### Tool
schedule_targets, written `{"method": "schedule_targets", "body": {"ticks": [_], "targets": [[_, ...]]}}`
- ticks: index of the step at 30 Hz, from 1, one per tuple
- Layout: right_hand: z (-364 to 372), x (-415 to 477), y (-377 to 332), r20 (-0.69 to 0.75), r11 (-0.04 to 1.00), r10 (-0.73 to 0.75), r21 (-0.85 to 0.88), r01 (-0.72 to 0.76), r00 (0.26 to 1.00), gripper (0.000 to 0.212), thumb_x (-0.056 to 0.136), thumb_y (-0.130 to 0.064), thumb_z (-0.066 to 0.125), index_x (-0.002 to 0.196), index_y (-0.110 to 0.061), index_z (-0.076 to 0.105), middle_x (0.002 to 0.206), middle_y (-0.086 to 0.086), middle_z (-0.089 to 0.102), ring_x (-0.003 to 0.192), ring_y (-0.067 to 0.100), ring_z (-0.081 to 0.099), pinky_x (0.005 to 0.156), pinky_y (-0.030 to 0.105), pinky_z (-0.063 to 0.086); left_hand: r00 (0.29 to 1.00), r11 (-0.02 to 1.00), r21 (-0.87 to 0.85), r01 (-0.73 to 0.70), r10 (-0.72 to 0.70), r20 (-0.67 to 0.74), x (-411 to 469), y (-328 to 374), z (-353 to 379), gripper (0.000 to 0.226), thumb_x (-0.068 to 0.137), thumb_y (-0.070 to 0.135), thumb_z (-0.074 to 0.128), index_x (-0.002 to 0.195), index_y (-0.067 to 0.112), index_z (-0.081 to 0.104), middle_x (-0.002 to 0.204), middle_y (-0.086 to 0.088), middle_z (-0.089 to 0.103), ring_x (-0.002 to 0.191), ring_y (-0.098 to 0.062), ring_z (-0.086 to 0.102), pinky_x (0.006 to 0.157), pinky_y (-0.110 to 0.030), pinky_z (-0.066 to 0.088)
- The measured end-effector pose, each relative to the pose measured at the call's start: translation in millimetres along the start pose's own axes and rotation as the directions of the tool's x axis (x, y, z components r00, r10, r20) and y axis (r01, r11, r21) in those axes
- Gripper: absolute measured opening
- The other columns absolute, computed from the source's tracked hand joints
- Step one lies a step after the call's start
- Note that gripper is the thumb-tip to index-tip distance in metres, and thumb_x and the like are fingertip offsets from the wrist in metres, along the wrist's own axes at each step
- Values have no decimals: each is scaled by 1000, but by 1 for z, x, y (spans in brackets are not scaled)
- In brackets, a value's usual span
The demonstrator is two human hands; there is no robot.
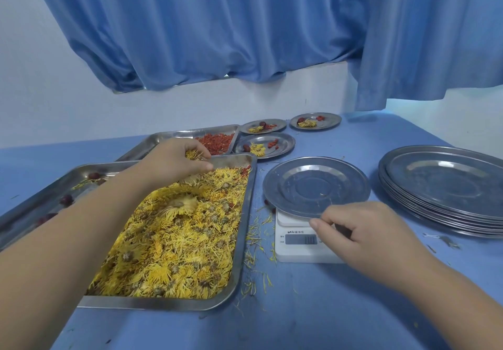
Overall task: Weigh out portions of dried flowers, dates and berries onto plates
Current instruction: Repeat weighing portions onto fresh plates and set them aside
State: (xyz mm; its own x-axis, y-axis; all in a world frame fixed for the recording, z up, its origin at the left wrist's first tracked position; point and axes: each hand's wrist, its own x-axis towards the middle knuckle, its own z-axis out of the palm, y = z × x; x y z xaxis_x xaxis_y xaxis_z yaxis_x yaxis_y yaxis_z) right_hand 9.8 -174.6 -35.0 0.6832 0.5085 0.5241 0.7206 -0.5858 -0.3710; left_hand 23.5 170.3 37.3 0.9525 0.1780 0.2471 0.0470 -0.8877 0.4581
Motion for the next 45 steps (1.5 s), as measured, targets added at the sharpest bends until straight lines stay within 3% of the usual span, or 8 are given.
{"method": "schedule_targets", "body": {"ticks": [8, 16, 19, 21, 28, 34, 40, 45], "targets": [[-1, 0, -2, -3, 1000, 0, -5, 0, 1000, 34, 85, -46, 49, 57, -27, 46, 46, -9, 41, 49, 10, 44, 51, 34, 41, 962, 993, -75, 95, -72, 265, 3, 7, -5, 26, 86, 11, 72, 103, 29, 71, 92, 8, 72, 73, -6, 71, 57, -9, 50], [-1, -1, -2, -10, 1000, -10, -7, 10, 1000, 33, 86, -43, 52, 59, -24, 51, 45, -9, 40, 49, 9, 44, 49, 34, 42, 995, 991, 132, -11, -2, 96, -6, 16, 1, 27, 87, 6, 68, 98, 30, 67, 95, 19, 64, 60, 1, 66, 50, -10, 44], [-2, -1, -3, -11, 1000, -9, -4, 9, 1000, 33, 85, -43, 51, 58, -24, 52, 45, -9, 39, 48, 9, 43, 50, 34, 41, 992, 964, -256, 71, -42, 120, -7, 24, 3, 22, 84, 15, 73, 104, 24, 67, 93, 3, 73, 67, -7, 70, 50, -13, 48], [-3, -1, -3, -5, 1000, -4, -4, 4, 1000, 35, 86, -43, 51, 59, -22, 52, 45, -9, 38, 49, 10, 42, 51, 35, 41, 952, 783, -571, 246, -83, 296, -10, 37, 3, 34, 77, 21, 75, 110, 18, 66, 98, -6, 75, 78, -14, 72, 52, -19, 50], [-11, 1, -3, -25, 999, 14, 42, -13, 1000, 36, 88, -39, 53, 57, -19, 50, 46, -7, 39, 49, 14, 41, 53, 38, 44, 892, 613, -686, 391, -68, 447, -3, 85, 32, 29, 94, 9, 58, 123, 9, 59, 105, -13, 69, 78, -20, 67, 62, -27, 52], [-11, 1, 0, -32, 999, 16, 37, -14, 999, 39, 87, -41, 51, 58, -16, 52, 49, -3, 44, 51, 17, 44, 54, 39, 44, 966, 929, -366, 50, 48, 256, 7, 128, 71, 39, 94, 12, 53, 132, 24, 51, 117, -3, 62, 100, -20, 66, 87, -36, 57], [-7, 0, -2, -29, 1000, -24, 14, 24, 999, 35, 90, -34, 60, 61, -15, 55, 47, -6, 40, 50, 16, 43, 51, 37, 42, 931, 963, -262, -60, 148, 333, 16, 145, 102, 40, 93, 56, 46, 128, 37, 51, 121, 7, 59, 92, -1, 58, 76, -21, 43], [-6, 0, -1, -32, 999, -44, 15, 44, 999, 37, 89, -38, 54, 60, -15, 53, 48, -4, 42, 50, 16, 43, 49, 37, 41, 908, 953, -302, -40, 161, 387, 17, 139, 98, 71, 89, 75, 22, 142, 33, 44, 146, 9, 47, 128, -9, 45, 109, -37, 34]]}}
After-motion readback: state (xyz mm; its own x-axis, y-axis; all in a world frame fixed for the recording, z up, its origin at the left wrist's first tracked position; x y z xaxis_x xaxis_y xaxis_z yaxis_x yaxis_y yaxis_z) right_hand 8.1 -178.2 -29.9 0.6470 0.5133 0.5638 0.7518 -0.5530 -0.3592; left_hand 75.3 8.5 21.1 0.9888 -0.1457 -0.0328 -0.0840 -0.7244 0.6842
